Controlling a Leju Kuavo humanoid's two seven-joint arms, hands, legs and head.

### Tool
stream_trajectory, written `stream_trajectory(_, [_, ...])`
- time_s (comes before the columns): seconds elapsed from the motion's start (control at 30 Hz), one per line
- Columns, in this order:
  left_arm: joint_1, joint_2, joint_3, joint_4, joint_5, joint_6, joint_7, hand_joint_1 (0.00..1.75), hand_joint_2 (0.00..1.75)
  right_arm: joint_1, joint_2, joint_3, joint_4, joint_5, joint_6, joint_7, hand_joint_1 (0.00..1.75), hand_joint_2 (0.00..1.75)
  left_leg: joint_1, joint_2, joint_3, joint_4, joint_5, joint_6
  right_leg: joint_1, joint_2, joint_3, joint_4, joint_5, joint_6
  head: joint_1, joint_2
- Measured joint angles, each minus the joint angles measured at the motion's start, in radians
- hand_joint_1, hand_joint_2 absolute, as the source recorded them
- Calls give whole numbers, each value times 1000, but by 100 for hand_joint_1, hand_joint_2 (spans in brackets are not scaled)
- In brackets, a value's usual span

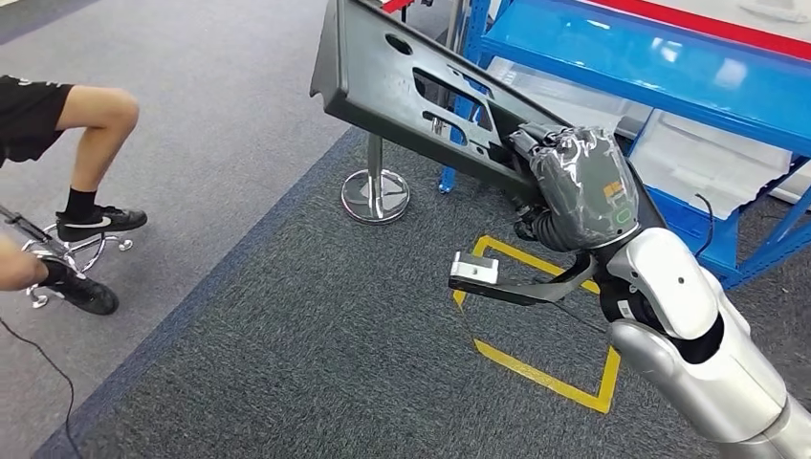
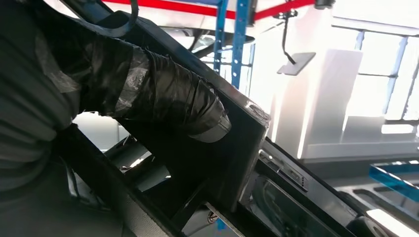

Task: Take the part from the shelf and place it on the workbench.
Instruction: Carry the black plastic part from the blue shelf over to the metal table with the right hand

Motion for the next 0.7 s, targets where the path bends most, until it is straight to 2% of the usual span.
stream_trajectory(0.03, [-1,-3,0,0,0,0,0,0,175,-9,-1,0,-1,-1,0,1,175,175,1,-9,-8,-3,15,-2,7,16,48,-66,-8,-11,0,0])
stream_trajectory(0.07, [-1,-5,0,0,0,0,0,0,175,-17,-2,-1,-2,-2,0,2,175,175,2,-18,-12,-9,29,-6,12,26,76,-113,-16,-19,0,0])
stream_trajectory(0.1, [-1,-8,0,0,0,-1,0,0,175,-22,-3,-1,-3,-3,0,2,175,175,4,-27,-14,-16,44,-10,15,26,87,-141,-21,-23,0,0])
stream_trajectory(0.13, [0,-9,0,0,0,-1,-1,0,175,-24,-3,-1,-3,-4,0,2,175,175,4,-39,-14,-27,59,-16,16,14,82,-147,-10,-24,1,0])
stream_trajectory(0.17, [2,-11,0,0,0,-2,-1,0,175,-25,-2,-1,-3,-4,0,2,175,175,3,-39,-18,-30,61,-20,14,1,78,-158,6,-27,1,0])
stream_trajectory(0.2, [3,-12,0,1,0,-2,-2,0,175,-26,-1,-1,-2,-5,1,2,175,175,1,-29,-26,-19,43,-22,11,-12,74,-171,21,-30,1,0])
stream_trajectory(0.23, [4,-11,0,1,0,-2,-2,0,175,-28,0,0,-2,-6,2,2,175,175,-1,-13,-38,12,2,-25,7,-27,67,-181,39,-34,1,0])
stream_trajectory(0.3, [3,-9,1,0,0,-1,-2,0,175,-31,1,0,-2,-9,4,2,175,175,4,24,-66,129,-109,-33,2,-53,42,-188,66,-37,0,0])
stream_trajectory(0.33, [2,-8,1,0,0,-1,-2,0,175,-31,1,0,-2,-10,5,1,175,175,9,33,-77,197,-143,-40,1,-68,25,-186,78,-34,0,0])
stream_trajectory(0.37, [2,-7,1,0,0,-1,-2,0,175,-31,1,0,-1,-12,5,0,175,175,16,40,-81,252,-150,-47,-1,-81,8,-183,89,-29,0,0])
stream_trajectory(0.4, [1,-8,2,0,0,-1,-2,0,175,-31,1,0,0,-14,5,-1,175,175,25,45,-73,282,-131,-56,-5,-95,-13,-178,100,-22,0,0])
stream_trajectory(0.43, [1,-8,2,0,0,-2,-1,0,175,-31,1,0,1,-15,5,-2,175,175,34,52,-49,281,-101,-66,-9,-109,-34,-169,110,-14,0,0])
stream_trajectory(0.47, [0,-8,3,0,0,-2,-1,0,175,-32,1,0,2,-17,5,-4,175,175,43,65,-7,246,-82,-78,-13,-121,-54,-157,118,-5,0,0])
stream_trajectory(0.5, [-3,-8,5,0,0,-2,0,0,175,-33,0,0,2,-18,5,-5,175,175,49,84,54,181,-85,-91,-16,-132,-76,-139,122,4,-1,0])
stream_trajectory(0.53, [-5,-9,6,0,0,-2,0,0,175,-35,-2,0,2,-18,5,-5,175,175,50,99,107,112,-108,-93,-17,-143,-94,-120,126,12,-1,0])
stream_trajectory(0.57, [-6,-10,6,0,0,-2,0,0,175,-37,-5,0,2,-18,4,-6,175,175,48,109,144,59,-135,-89,-18,-154,-107,-104,129,20,0,0])
stream_trajectory(0.6, [-5,-10,7,-1,0,-2,-1,0,175,-37,-8,-1,3,-18,4,-6,175,175,42,109,162,27,-156,-79,-21,-165,-117,-94,132,26,0,0])
stream_trajectory(0.63, [-2,-10,7,-1,0,-3,-2,0,175,-36,-9,0,3,-18,5,-6,175,175,36,100,155,20,-160,-64,-25,-176,-120,-89,139,32,1,0])
stream_trajectory(0.67, [2,-9,7,-1,0,-3,-3,0,175,-34,-9,1,4,-18,6,-7,175,175,34,93,145,22,-153,-51,-32,-174,-122,-85,138,39,1,0])
stream_trajectory(0.7, [5,-8,7,-1,0,-3,-3,0,175,-32,-8,2,5,-18,8,-7,175,175,31,86,137,22,-144,-40,-38,-157,-127,-75,121,45,1,0])
